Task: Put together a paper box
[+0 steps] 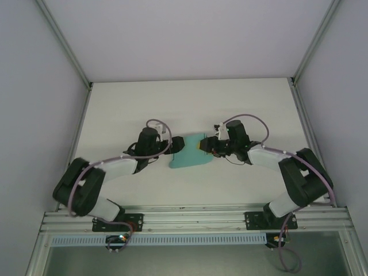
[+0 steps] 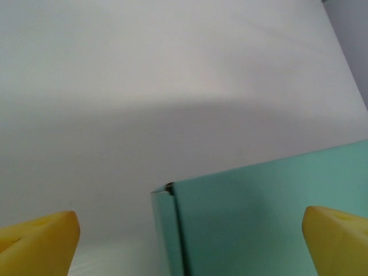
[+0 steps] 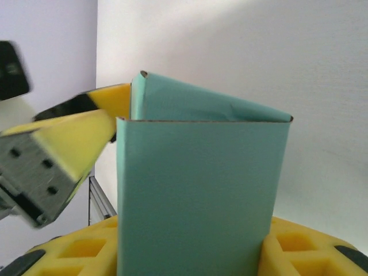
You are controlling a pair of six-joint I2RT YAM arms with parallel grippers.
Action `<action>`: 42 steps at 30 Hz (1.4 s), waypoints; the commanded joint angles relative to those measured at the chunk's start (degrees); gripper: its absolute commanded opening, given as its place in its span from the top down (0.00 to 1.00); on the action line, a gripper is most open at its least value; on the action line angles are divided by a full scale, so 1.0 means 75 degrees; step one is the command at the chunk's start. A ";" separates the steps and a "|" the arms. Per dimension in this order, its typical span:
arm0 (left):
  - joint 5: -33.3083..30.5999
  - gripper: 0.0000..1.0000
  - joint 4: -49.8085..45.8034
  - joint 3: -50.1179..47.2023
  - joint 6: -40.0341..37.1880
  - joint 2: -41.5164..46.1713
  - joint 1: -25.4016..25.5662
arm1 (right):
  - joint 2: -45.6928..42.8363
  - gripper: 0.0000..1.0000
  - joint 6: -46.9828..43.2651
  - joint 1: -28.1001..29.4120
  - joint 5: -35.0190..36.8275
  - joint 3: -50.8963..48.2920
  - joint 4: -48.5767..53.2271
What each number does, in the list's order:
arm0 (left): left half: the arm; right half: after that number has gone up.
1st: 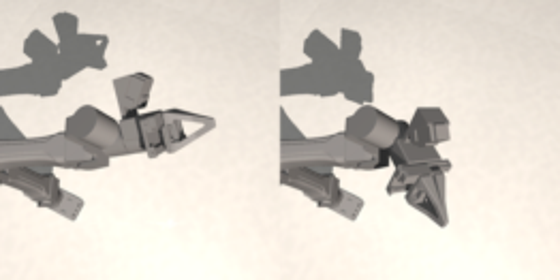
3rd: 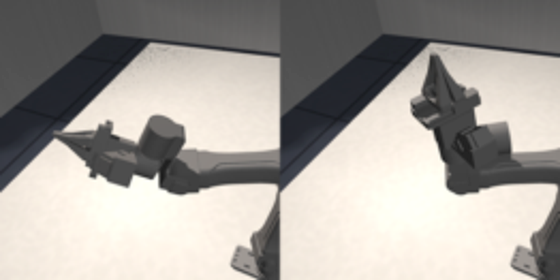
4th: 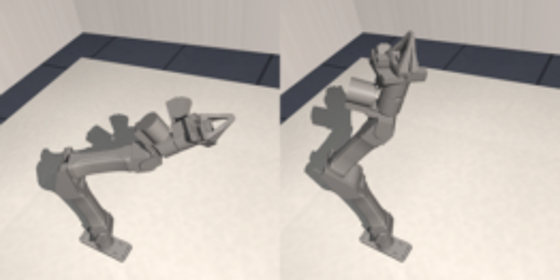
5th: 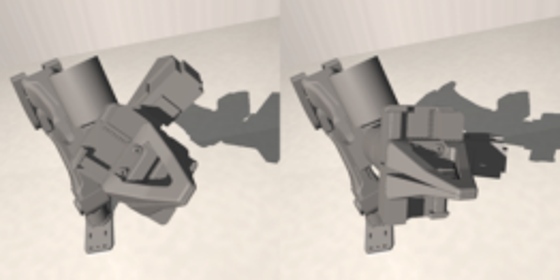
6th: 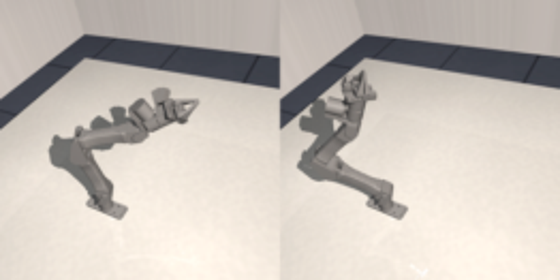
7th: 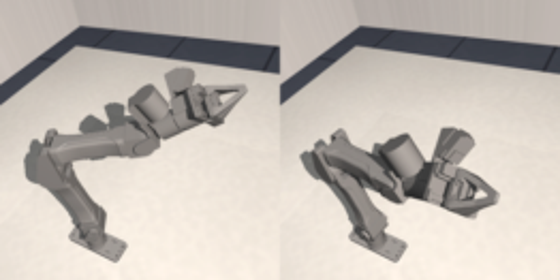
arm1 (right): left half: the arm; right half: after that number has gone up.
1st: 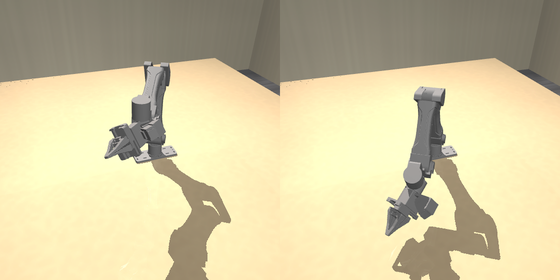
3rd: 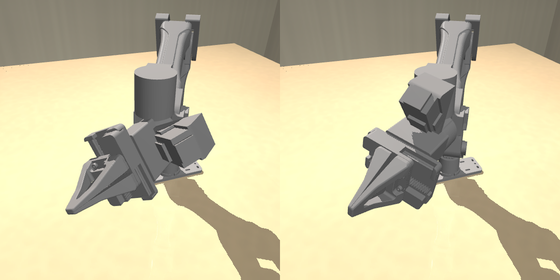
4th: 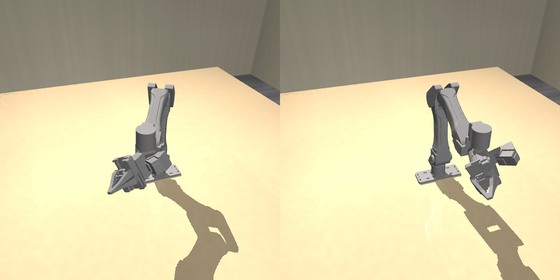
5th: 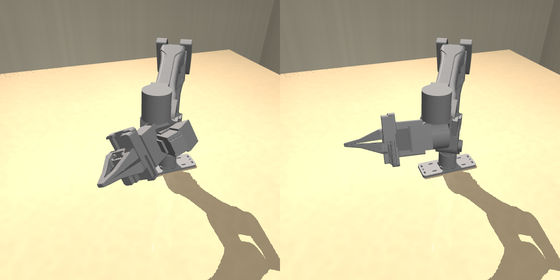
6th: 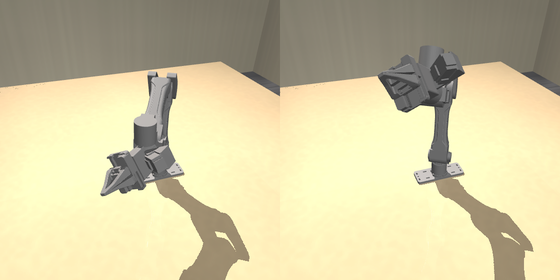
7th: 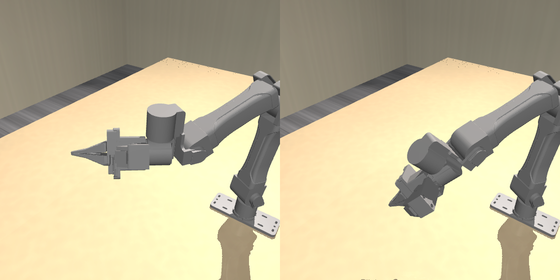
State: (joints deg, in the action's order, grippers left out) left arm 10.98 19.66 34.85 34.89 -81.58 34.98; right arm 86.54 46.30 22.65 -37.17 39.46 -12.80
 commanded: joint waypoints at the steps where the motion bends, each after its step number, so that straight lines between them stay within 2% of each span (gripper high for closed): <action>1: -0.0946 0.00 -0.1624 0.0544 -0.2144 0.0876 0.0391 | -0.0464 0.56 0.0170 -0.0328 0.0246 0.0333 0.1764; 5: -0.0358 0.00 -0.2121 0.0923 -0.4562 0.1561 0.1069 | -0.0640 0.57 0.0482 -0.0927 -0.0167 0.1038 0.3901; 8: 0.0208 0.00 -0.2814 0.1125 -0.6437 0.1726 0.1617 | -0.0629 0.61 0.0913 -0.1421 -0.0919 0.1440 0.4935; 11: -0.0081 0.00 -0.3677 0.1441 -0.7839 0.1540 0.2226 | -0.0586 0.58 0.1153 -0.1671 -0.1824 0.1678 0.5433; 16: -0.1717 0.00 -0.3732 0.1751 -0.9143 0.0817 0.3070 | -0.0415 0.59 0.1157 -0.1750 -0.2568 0.2033 0.6281; 19: -0.2336 0.00 -0.3323 0.1828 -0.9443 0.0466 0.3185 | -0.0310 0.58 0.1105 -0.1744 -0.2849 0.2230 0.6721; 22: -0.2611 0.01 -0.3092 0.1910 -0.9539 0.0260 0.3176 | -0.0193 0.58 0.0822 -0.1743 -0.3010 0.2434 0.7164; 26: -0.2676 0.13 -0.2764 0.1916 -0.9402 0.0330 0.3180 | -0.0099 0.56 0.0623 -0.1771 -0.2954 0.2565 0.7531; 28: -0.2415 0.21 -0.2783 0.1840 -0.9444 0.0476 0.3179 | -0.0060 0.55 0.0574 -0.1775 -0.2982 0.2578 0.7584; 33: -0.2374 0.48 -0.2701 0.1705 -0.9499 0.0649 0.3183 | -0.0102 0.52 0.0623 -0.1779 -0.3101 0.2508 0.7490; 35: -0.2420 0.54 -0.2727 0.1717 -0.9505 0.0665 0.3177 | -0.0108 0.51 0.0563 -0.1779 -0.3153 0.2508 0.7490; 38: -0.2317 0.57 -0.2808 0.1717 -0.9551 0.0707 0.3171 | -0.0171 0.48 0.0506 -0.1786 -0.3174 0.2467 0.7532; 40: -0.2283 0.59 -0.2851 0.1715 -0.9575 0.0730 0.3169 | -0.0275 0.36 0.0487 -0.1793 -0.3121 0.2428 0.7519; 41: -0.2274 0.60 -0.2948 0.1745 -0.9567 0.0742 0.3164 | -0.0304 0.26 0.0454 -0.1819 -0.3016 0.2436 0.7559; 42: -0.2200 0.62 -0.3088 0.1764 -0.9565 0.0763 0.3144 | -0.0340 0.05 0.0222 -0.1896 -0.2834 0.2508 0.7770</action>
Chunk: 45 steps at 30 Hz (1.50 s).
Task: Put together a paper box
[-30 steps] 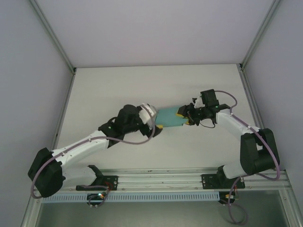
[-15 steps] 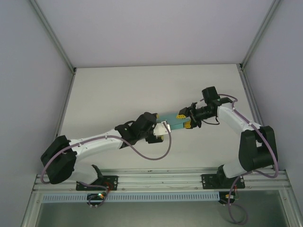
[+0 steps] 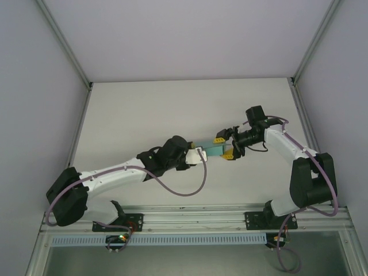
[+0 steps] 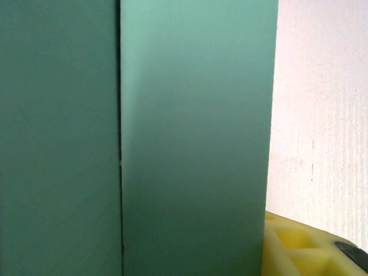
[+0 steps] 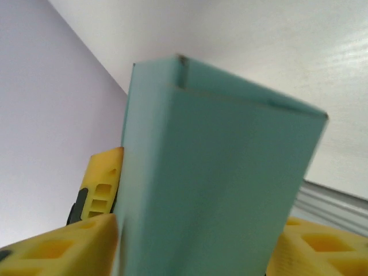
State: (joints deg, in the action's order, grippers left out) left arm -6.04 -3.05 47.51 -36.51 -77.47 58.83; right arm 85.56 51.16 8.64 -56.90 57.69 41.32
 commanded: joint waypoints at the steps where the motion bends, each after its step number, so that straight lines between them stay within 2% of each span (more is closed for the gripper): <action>1: 0.0131 0.62 -0.0172 0.0077 -0.0043 0.0234 -0.0063 | -0.0277 0.00 -0.0740 -0.0109 0.0084 0.0187 0.0719; 4: 0.0604 0.63 -0.0955 0.0185 0.0095 0.0324 -0.0286 | -0.0696 0.00 -0.1565 -0.0395 0.2120 0.0641 0.1178; 6: 0.1281 0.61 -0.2005 0.0434 0.0223 0.0353 -0.0575 | -0.1366 0.00 -0.2002 -0.0358 0.4455 0.0953 0.1427; 8: 0.1831 0.61 -0.2729 0.0662 0.0331 0.0311 -0.0801 | -0.1995 0.00 -0.2557 -0.0217 0.6460 0.0853 0.1033; 9: 0.2056 0.61 -0.3004 0.0756 0.0375 0.0263 -0.0923 | -0.2307 0.00 -0.2885 -0.0124 0.7208 0.0698 0.0748; 11: 0.2638 0.62 -0.3574 0.0990 0.0398 0.0141 -0.1228 | -0.2935 0.01 -0.3832 0.0027 0.7914 0.0208 -0.0149; 13: 0.2947 0.62 -0.3942 0.1232 0.0493 -0.0077 -0.1520 | -0.3459 0.00 -0.4749 0.0062 0.7564 -0.0211 -0.0793; 15: 0.3213 0.62 -0.4308 0.1505 0.0544 -0.0372 -0.1798 | -0.4005 0.00 -0.5388 0.0062 0.6667 -0.0701 -0.1608; 17: 0.3432 0.63 -0.4616 0.1723 0.0439 -0.0667 -0.1972 | -0.4429 0.00 -0.6303 0.0059 0.4985 -0.1370 -0.2576; 20: 0.3431 0.64 -0.4853 0.1902 0.0255 -0.1075 -0.2084 | -0.4406 0.00 -0.6503 0.0199 0.3335 -0.1751 -0.3445; 24: 0.3538 0.64 -0.5044 0.2104 0.0069 -0.1448 -0.2168 | -0.3577 0.00 -0.7639 0.1023 0.3696 -0.1294 -0.3036; 26: 0.3536 0.64 -0.5092 0.2161 0.0041 -0.1570 -0.2185 | -0.3054 0.01 -0.8152 0.1237 0.3473 -0.0887 -0.2486; 28: 0.3536 0.64 -0.5091 0.2180 0.0020 -0.1623 -0.2191 | -0.2684 0.06 -0.8436 0.1353 0.3108 -0.0706 -0.2301; 32: 0.3548 0.63 -0.5083 0.2186 -0.0073 -0.1658 -0.2196 | -0.1897 0.15 -0.9084 0.1651 0.3667 -0.0384 -0.2054; 36: 0.3537 0.63 -0.5129 0.2232 -0.0141 -0.1722 -0.2209 | -0.1102 0.24 -0.9515 0.1739 0.3498 0.0172 -0.1567; 43: 0.3490 0.63 -0.5163 0.2273 -0.0125 -0.1783 -0.2226 | -0.0458 0.45 -0.9902 0.1953 0.3307 0.0542 -0.1041; 45: 0.3478 0.63 -0.5162 0.2285 -0.0117 -0.1777 -0.2229 | -0.0392 0.45 -0.9926 0.1999 0.3408 0.0532 -0.0974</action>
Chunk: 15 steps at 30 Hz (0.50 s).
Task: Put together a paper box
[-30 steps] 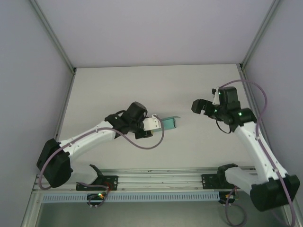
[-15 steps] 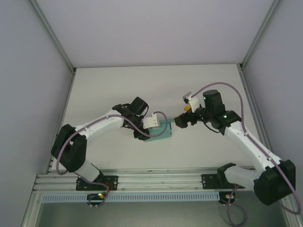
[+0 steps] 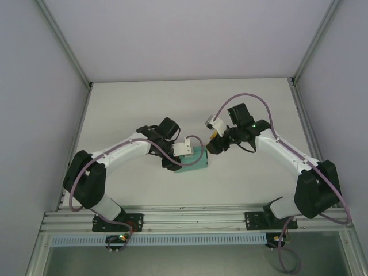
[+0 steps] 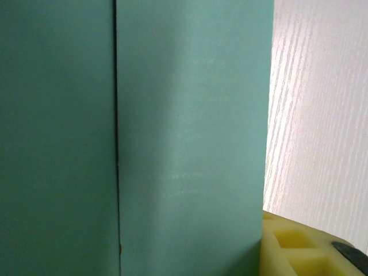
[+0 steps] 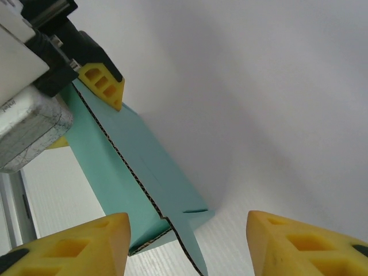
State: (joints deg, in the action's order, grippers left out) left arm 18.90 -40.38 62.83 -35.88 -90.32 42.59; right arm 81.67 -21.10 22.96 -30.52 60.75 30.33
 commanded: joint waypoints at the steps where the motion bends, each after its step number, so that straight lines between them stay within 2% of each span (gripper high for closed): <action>1: 0.0143 0.63 -0.0184 0.0249 -0.0197 -0.0069 -0.0057 | 0.0144 0.45 -0.0269 0.0120 -0.0029 0.0106 0.0472; 4: 0.0129 0.63 -0.0223 0.0295 -0.0180 -0.0111 -0.0060 | 0.0190 0.49 -0.0292 0.0203 0.0005 0.0102 0.0455; 9: 0.0064 0.63 -0.0256 0.0371 -0.0104 -0.0179 -0.0060 | 0.0323 0.80 -0.0143 0.0290 0.0236 0.0272 0.0528; 12: 0.0050 0.63 -0.0126 0.0355 -0.0034 -0.0146 -0.0054 | 0.0384 0.91 0.0173 0.0331 0.0387 0.0364 0.0655; 15: -0.0019 0.62 0.0052 0.0372 0.0156 -0.0159 -0.0048 | 0.0321 0.99 0.1269 0.0360 0.0603 0.0326 0.0353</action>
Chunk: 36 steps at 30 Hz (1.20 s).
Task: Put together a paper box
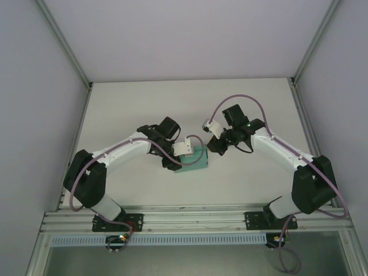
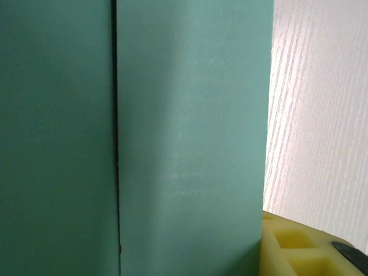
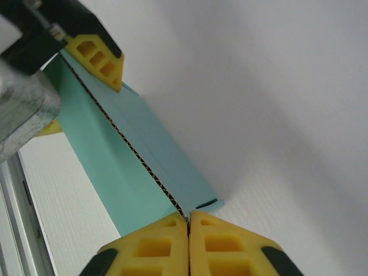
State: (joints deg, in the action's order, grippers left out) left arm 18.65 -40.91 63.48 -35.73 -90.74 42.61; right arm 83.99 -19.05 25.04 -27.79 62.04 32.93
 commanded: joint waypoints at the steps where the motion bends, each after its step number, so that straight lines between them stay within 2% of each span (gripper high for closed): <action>1: -0.0012 0.62 0.0146 0.0324 0.0196 -0.0130 -0.0046 | -0.0008 1.00 0.1527 0.0126 0.0251 0.0164 -0.0105; 9: -0.0399 0.60 0.0239 0.0699 0.0562 -0.0640 0.0120 | -0.0308 1.00 0.5278 0.1080 0.0941 -0.0288 -0.1137; 15: -0.0262 0.60 0.0299 0.0815 0.0608 -0.0799 0.0177 | -0.0686 1.00 0.6638 0.1289 0.2053 -0.1157 -0.2164; 20: -0.0224 0.60 0.0326 0.0775 0.0591 -0.0763 0.0195 | -0.1373 1.00 0.6395 0.1477 0.2703 -0.2220 -0.3358; 27: -0.0073 0.58 0.0398 0.0761 0.0584 -0.0675 0.0201 | -0.1783 1.00 0.5417 0.1625 0.2613 -0.4206 -0.5838; 36: -0.0164 0.52 0.0391 0.0792 0.0777 -0.0611 0.0198 | -0.1827 1.00 0.4810 0.2033 0.3094 -0.5177 -0.6896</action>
State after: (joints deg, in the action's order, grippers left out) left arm 15.84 -42.44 67.92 -30.81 -94.87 43.18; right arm 69.04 19.25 37.23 -0.89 27.14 -20.99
